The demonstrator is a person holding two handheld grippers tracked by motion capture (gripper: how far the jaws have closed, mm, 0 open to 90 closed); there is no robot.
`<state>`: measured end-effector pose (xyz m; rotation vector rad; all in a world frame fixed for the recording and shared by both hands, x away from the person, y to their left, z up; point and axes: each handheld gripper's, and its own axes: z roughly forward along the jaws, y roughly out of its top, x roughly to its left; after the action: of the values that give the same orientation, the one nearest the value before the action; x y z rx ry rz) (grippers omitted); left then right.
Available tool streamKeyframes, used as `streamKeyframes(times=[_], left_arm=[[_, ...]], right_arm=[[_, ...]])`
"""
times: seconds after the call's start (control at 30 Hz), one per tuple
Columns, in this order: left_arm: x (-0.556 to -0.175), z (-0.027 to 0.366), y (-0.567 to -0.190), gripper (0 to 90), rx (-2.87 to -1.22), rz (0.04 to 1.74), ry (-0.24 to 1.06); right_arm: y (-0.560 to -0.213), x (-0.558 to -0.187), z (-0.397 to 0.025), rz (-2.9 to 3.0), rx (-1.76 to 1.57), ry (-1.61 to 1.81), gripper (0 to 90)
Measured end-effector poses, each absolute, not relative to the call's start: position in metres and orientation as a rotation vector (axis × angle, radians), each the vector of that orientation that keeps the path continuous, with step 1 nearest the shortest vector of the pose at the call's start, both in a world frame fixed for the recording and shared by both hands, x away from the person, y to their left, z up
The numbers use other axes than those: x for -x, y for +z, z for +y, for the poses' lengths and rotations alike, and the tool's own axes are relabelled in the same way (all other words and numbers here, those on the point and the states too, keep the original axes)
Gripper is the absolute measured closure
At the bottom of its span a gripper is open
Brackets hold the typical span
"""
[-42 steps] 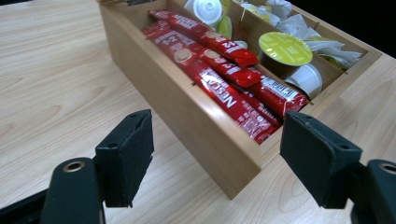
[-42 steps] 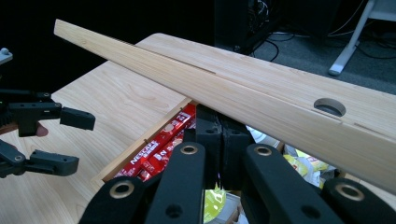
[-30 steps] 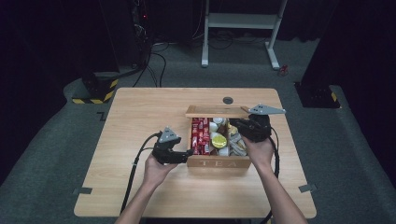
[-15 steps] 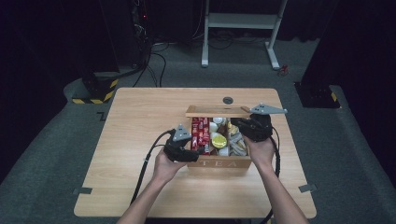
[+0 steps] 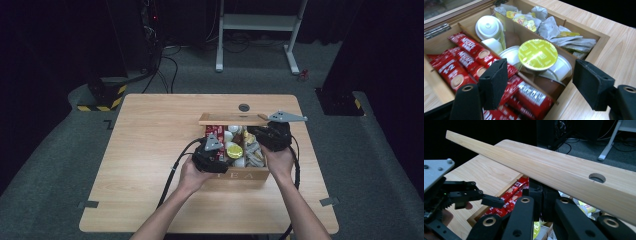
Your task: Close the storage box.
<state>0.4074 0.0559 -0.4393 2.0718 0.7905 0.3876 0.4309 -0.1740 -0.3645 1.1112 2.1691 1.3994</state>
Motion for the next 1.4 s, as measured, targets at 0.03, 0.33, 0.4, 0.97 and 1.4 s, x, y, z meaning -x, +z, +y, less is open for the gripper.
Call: streamKeyframes(times=[0.03,0.33,0.4,0.97,1.4], left_arm=[[-0.41,0.052,-0.44,29.0,-2.063,0.801,0.394],[-0.423,0.038,-0.451,30.0,-2.05,0.847,0.394],[-0.425,0.036,-0.453,29.9,-2.053,0.852,0.397],[-0.434,0.021,-0.46,33.0,-2.085,0.883,0.389],[-0.435,0.02,-0.461,37.9,-2.101,0.868,0.382]], right_arm=[[-0.364,-0.431,-0.174,2.17,-1.113,1.4,88.5],[-0.364,-0.431,-0.174,2.17,-1.114,1.394,88.5],[-0.363,-0.432,-0.174,2.171,-1.114,1.391,88.5],[-0.364,-0.432,-0.174,2.166,-1.123,1.395,88.4],[-0.365,-0.433,-0.174,2.164,-1.125,1.4,88.4]])
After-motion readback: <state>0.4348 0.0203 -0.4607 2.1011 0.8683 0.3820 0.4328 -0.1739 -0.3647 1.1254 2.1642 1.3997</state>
